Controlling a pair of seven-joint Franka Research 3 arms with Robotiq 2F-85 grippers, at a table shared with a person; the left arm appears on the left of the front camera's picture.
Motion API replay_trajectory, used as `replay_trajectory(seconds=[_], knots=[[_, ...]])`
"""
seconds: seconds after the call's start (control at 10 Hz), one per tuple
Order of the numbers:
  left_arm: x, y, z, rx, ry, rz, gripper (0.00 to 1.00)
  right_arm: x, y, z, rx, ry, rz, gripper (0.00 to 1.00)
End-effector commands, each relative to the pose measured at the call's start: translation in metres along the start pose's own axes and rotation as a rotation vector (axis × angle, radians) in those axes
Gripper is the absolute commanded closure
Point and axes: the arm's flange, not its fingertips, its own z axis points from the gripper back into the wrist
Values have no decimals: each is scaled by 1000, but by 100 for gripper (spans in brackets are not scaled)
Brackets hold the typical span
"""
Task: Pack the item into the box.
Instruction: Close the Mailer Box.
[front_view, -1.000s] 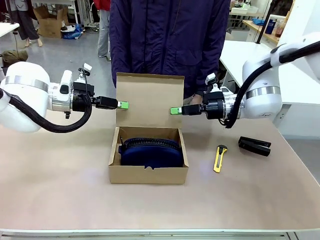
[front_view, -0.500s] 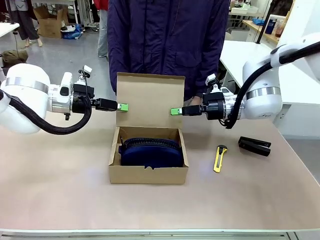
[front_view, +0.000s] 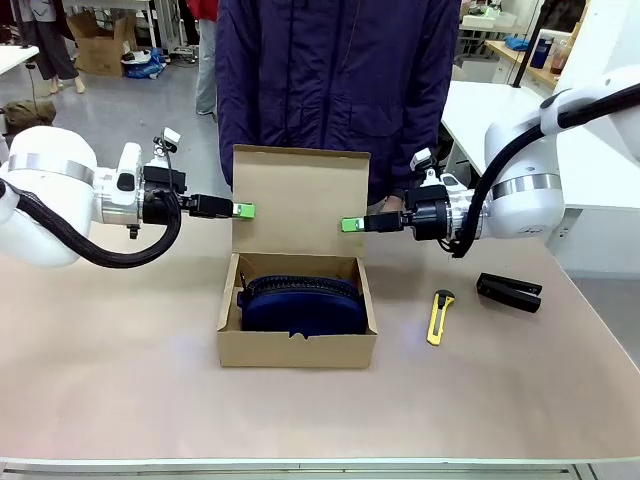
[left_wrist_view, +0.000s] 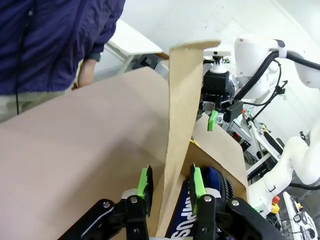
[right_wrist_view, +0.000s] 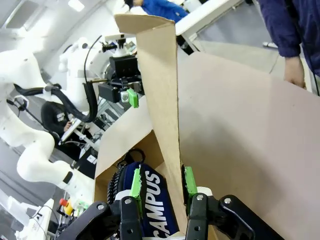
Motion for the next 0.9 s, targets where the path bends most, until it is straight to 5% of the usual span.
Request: replay_trajectory(seconds=[0.0,0.8], knots=[[-5,-19,14,-34,-93,-152,59,-4,11,1,1,3,142,59],[-17,-74,33,-81,-181,-494,59,-24,92,11,-21,-105,649,59]])
